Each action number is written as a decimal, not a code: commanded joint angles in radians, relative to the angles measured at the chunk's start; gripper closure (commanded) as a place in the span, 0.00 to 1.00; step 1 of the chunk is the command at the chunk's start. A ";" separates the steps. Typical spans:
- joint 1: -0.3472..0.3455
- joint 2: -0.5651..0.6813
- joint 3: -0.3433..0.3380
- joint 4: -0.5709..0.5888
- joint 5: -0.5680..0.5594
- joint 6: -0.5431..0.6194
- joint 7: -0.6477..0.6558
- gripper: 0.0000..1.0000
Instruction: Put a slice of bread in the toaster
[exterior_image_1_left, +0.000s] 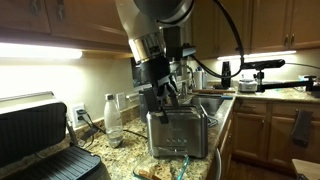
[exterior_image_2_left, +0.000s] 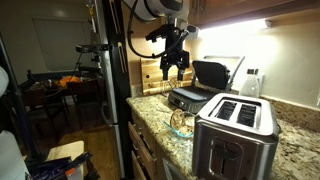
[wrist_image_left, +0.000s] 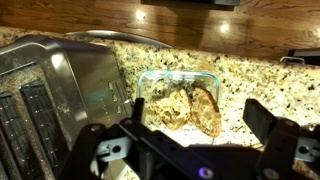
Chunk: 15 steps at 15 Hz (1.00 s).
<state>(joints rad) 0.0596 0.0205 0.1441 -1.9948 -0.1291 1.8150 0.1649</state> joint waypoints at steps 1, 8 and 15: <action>0.027 0.038 -0.010 0.029 -0.012 0.004 0.002 0.00; 0.046 0.120 -0.013 0.075 -0.008 0.014 0.003 0.00; 0.050 0.193 -0.023 0.118 -0.006 0.093 0.002 0.00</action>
<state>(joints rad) 0.0929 0.1883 0.1406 -1.9032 -0.1291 1.8792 0.1649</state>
